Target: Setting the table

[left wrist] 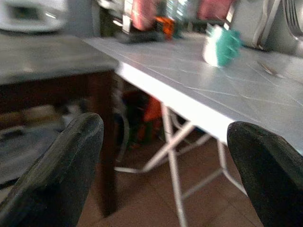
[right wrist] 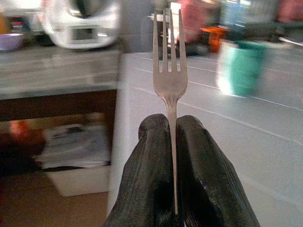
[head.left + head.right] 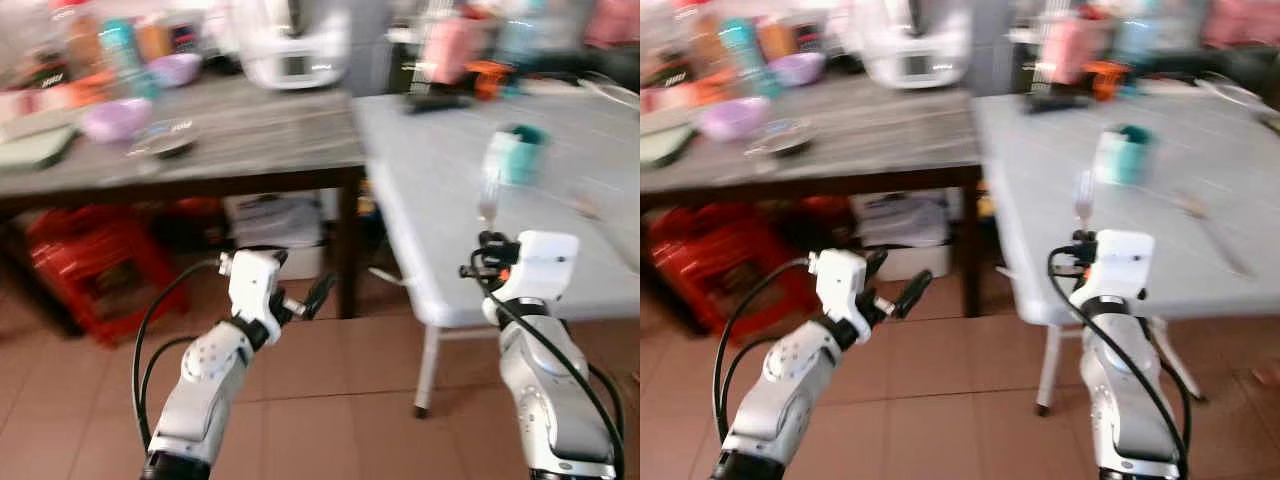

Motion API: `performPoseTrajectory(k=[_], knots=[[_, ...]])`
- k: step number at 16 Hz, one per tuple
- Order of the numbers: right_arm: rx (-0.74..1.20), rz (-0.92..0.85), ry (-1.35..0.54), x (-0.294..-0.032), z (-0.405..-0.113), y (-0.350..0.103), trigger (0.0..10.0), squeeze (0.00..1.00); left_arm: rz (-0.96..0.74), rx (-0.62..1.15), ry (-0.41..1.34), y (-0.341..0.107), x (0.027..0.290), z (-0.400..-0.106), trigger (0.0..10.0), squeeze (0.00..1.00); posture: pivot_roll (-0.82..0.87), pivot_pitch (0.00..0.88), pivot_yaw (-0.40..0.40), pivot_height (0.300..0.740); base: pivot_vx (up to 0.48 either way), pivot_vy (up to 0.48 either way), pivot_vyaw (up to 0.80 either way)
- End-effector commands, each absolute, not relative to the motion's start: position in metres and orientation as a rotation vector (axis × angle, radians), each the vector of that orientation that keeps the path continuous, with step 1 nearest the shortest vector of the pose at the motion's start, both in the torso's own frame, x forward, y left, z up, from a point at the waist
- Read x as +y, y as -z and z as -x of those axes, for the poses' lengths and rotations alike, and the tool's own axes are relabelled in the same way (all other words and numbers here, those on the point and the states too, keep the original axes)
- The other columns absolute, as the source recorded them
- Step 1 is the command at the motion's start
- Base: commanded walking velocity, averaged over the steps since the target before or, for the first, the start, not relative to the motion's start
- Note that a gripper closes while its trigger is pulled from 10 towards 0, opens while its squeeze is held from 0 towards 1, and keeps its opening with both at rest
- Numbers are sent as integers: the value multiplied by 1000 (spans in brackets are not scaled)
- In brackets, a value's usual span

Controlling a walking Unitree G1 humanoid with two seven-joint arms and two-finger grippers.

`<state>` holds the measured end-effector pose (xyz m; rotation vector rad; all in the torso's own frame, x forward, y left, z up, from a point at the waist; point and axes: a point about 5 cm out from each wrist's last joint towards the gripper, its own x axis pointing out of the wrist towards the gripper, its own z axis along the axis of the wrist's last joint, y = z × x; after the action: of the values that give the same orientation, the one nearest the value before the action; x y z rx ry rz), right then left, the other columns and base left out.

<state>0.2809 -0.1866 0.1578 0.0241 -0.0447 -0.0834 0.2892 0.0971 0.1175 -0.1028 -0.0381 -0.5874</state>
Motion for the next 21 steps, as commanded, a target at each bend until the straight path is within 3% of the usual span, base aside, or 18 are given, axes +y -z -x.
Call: performPoseTrajectory(k=[1,11,17,21], knots=[[-70,-45,39,-173,-283,-163,10000,0,83,-16,542,-111,110,-289,10000,0,-75,43,28,740,0,431,738],[-67,-44,54,-175,-282,-162,10000,0,71,-30,517,-113,111,-293,10000,0,-74,41,31,740,0,425,583],[-61,-49,84,-177,-280,-159,10000,0,82,-49,599,-114,105,-287,10000,0,-75,40,33,740,43,0,0],[-59,-50,84,-178,-280,-158,10000,0,93,-47,608,-114,104,-286,10000,0,-75,41,29,740,301,0,-711]])
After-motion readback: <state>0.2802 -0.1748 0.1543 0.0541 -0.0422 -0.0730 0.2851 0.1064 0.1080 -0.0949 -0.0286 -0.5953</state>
